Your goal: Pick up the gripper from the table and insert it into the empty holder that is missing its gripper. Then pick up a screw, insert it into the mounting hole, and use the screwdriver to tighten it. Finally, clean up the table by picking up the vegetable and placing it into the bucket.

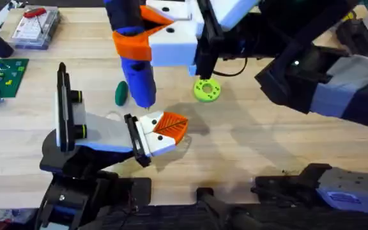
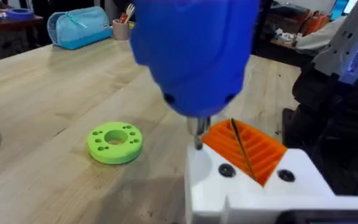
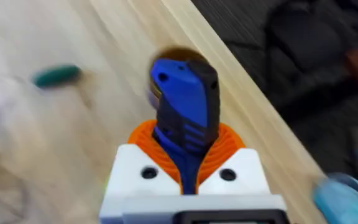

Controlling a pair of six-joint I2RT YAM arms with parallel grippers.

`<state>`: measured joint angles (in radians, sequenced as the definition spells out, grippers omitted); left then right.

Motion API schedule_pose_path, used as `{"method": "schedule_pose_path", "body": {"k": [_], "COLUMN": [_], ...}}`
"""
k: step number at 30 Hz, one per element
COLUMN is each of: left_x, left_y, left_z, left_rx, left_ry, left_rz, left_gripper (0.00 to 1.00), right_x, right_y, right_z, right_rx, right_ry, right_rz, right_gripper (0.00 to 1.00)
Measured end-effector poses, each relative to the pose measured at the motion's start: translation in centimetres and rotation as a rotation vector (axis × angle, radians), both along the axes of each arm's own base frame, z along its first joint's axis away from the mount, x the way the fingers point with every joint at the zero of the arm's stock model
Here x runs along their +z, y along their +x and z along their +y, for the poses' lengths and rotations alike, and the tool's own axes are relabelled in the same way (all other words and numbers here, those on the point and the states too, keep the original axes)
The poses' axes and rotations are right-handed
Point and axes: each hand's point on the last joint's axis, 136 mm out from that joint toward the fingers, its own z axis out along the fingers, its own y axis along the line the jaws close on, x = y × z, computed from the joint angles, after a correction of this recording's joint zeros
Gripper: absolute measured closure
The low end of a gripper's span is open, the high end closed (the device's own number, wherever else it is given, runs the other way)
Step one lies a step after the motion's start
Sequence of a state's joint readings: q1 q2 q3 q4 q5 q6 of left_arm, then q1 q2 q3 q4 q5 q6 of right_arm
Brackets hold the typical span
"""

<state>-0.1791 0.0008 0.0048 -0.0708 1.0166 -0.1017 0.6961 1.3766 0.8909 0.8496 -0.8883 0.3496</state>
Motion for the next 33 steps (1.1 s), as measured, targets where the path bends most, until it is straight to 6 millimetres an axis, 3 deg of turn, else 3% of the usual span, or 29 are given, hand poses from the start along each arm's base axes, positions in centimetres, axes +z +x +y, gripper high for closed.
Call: {"method": "schedule_pose_path", "body": {"k": [5,11,18,26,33], "left_x": [0.0,0.0,0.0,0.0,0.0], "left_y": [0.0,0.0,0.0,0.0,0.0], "left_z": [0.0,0.0,0.0,0.0,0.0], "left_rx": [0.000,0.001,0.000,0.000,0.000], "left_ry": [0.000,0.000,0.000,0.000,0.000], "left_rz": [0.000,0.000,0.000,0.000,0.000], "left_gripper": [0.989,0.989,0.989,0.989,0.989], "right_x": [-0.4,-1.6,-1.8,-2.2,-5.5], "right_y": [1.0,3.3,6.0,11.8,15.5], "right_z": [-0.7,-1.9,-4.5,-10.4,-16.4], "right_rx": [-0.009,-0.016,-0.196,-0.625,-0.853], "right_ry": [-0.022,-0.179,-0.426,-0.745,-1.062], "right_rz": [0.050,0.185,0.183,-0.083,-0.214], "right_gripper": [0.932,0.931,0.932,0.932,0.932]}}
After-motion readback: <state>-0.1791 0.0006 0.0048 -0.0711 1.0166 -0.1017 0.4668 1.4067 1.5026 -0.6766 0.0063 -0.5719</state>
